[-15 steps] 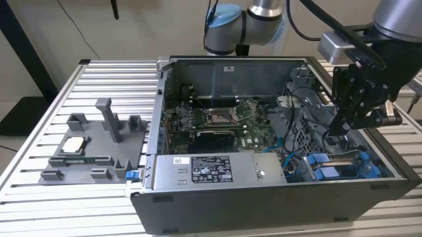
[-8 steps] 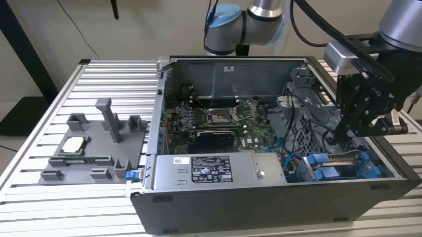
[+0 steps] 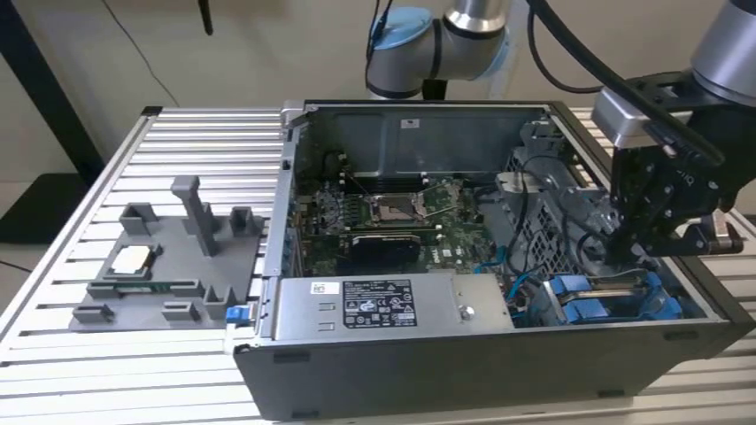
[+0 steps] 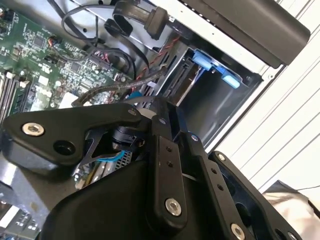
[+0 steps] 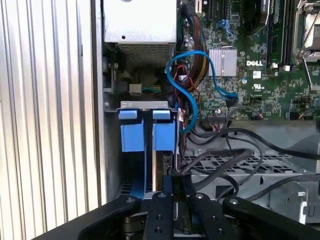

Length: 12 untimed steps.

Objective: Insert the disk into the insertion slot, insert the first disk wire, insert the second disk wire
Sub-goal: 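Insert the first disk wire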

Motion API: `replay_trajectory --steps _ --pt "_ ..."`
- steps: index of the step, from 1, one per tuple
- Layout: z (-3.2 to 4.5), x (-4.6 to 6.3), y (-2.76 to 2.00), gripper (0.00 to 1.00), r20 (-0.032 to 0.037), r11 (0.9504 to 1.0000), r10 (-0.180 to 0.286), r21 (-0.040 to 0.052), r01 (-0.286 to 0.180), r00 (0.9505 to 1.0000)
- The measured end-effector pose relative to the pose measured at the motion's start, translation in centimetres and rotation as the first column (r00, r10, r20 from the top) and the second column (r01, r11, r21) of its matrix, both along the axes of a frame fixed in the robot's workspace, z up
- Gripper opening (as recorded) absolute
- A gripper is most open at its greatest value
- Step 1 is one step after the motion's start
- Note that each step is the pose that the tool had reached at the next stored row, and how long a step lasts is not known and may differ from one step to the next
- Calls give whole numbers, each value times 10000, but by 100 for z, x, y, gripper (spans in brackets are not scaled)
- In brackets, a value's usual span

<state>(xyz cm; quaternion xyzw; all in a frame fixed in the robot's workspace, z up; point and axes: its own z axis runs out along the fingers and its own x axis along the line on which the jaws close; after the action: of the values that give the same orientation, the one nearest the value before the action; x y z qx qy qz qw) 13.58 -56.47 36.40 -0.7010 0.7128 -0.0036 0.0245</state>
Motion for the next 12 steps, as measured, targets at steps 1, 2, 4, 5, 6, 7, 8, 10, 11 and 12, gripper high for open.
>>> replay_trajectory --steps 1,2,4,5,6,7,8,10,11,12 --pt "-4 6 -1 19 -9 10000 0 -29 0 10000" --pt "-12 15 -1 19 -9 10000 -1 -45 1 10000" --pt "-26 48 -1 19 -10 10000 -1 -52 1 10000" --pt "-33 67 -1 19 -10 10000 0 -53 0 10000" --pt "-41 87 -1 19 -9 10000 0 -53 0 10000" --pt "-49 107 -1 19 -9 10000 0 -53 0 10000" --pt "-59 127 -1 19 -10 10000 -1 -52 0 10000" --pt "-80 168 -1 19 -10 10000 -1 -54 0 10000" --pt "-91 182 -1 19 -15 10000 0 -52 0 10000" --pt "-101 189 -1 19 -22 10000 0 -53 0 10000"
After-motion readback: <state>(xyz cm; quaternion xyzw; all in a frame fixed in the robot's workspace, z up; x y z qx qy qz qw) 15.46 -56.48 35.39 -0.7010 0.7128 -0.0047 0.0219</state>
